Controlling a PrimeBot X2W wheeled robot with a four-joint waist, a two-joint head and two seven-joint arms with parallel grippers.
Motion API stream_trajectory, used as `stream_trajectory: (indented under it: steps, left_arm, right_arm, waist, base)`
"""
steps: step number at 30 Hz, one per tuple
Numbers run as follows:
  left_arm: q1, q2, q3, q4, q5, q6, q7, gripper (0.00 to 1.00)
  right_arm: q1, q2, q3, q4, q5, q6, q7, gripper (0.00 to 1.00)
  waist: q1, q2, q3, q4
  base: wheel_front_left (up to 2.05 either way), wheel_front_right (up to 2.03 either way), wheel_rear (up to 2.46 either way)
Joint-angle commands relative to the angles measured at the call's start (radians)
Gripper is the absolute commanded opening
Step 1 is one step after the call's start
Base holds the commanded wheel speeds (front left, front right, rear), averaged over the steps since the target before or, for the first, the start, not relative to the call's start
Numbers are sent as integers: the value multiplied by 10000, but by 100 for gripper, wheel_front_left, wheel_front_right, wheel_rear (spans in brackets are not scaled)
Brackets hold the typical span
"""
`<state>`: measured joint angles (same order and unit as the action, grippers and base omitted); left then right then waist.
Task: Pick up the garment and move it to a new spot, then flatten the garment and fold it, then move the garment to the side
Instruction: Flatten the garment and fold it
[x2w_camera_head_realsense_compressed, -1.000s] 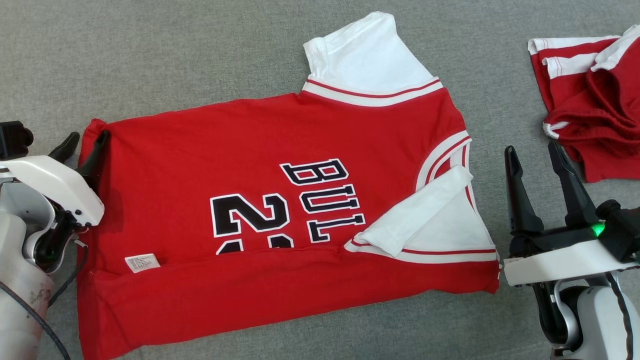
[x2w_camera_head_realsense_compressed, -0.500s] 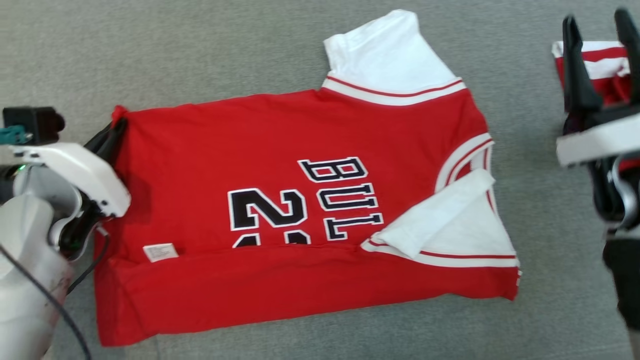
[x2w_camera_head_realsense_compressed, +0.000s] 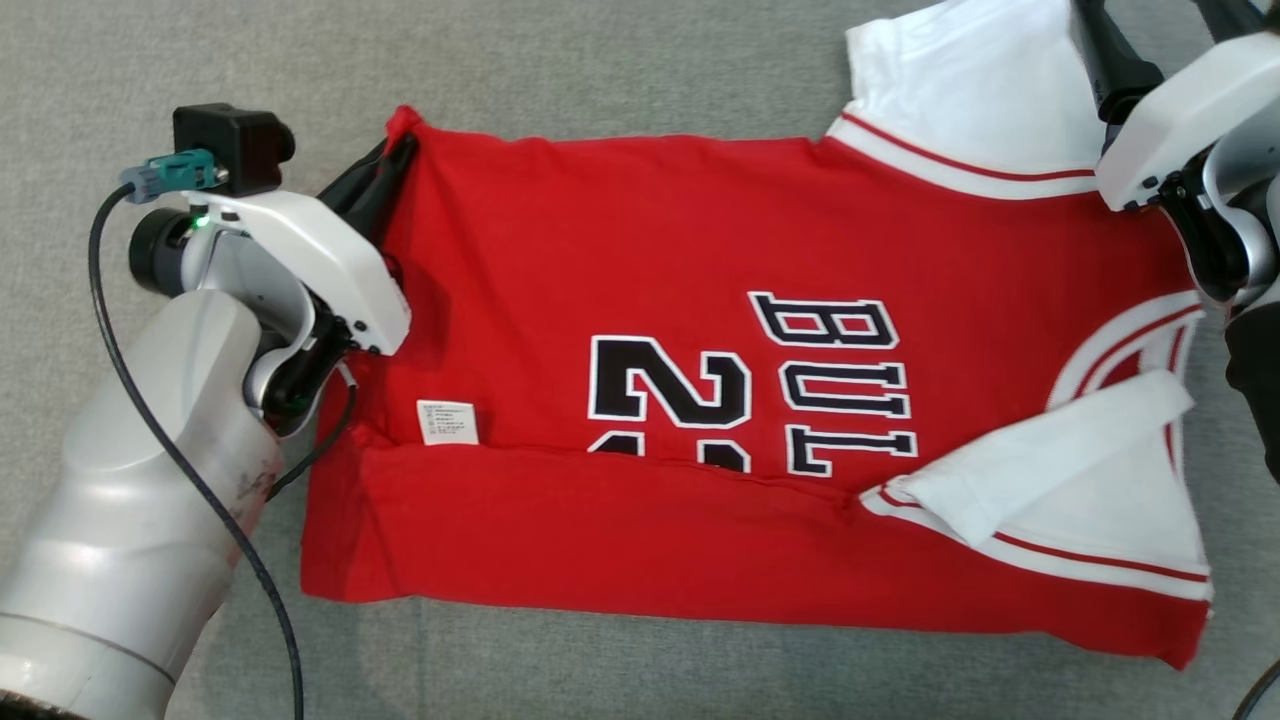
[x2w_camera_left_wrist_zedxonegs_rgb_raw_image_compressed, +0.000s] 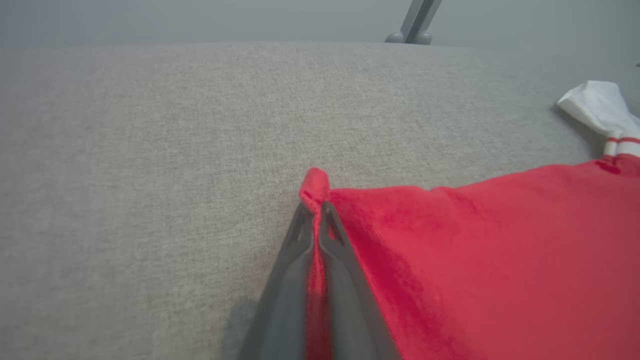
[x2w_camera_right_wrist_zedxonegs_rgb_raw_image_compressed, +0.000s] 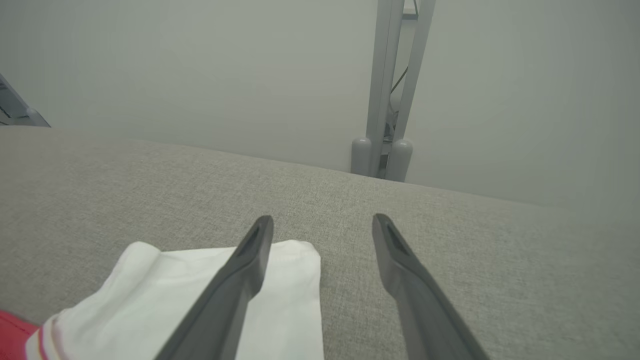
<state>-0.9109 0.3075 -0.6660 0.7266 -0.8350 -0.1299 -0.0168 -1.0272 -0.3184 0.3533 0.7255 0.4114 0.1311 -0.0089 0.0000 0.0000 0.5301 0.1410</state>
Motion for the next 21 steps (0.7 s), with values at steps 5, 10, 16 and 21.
stream_trajectory:
  steps: [5,10,16,21]
  left_arm:
    - [-414,-128,-399,140,-251,-1,-244,0]
    - [-596,-158,-778,262,-554,-1,-444,0]
    - [-709,-92,-1126,280,-1005,-1,-651,0]
    - [-803,123,-1211,156,-1413,-1,-950,0]
  right_arm:
    - [-772,-212,790,926,473,-7,432,100]
    - [-1339,-279,1594,1661,1073,-9,1205,100]
    - [-1682,-472,2251,1789,2043,-7,1514,0]
    - [-1879,-708,2446,1498,2798,-9,1041,0]
  waist:
    - [0,0,300,392]
    - [0,0,377,514]
    - [0,0,300,596]
    - [0,0,155,562]
  base:
    - [0,0,0]
    - [0,0,0]
    - [0,0,0]
    - [0,0,0]
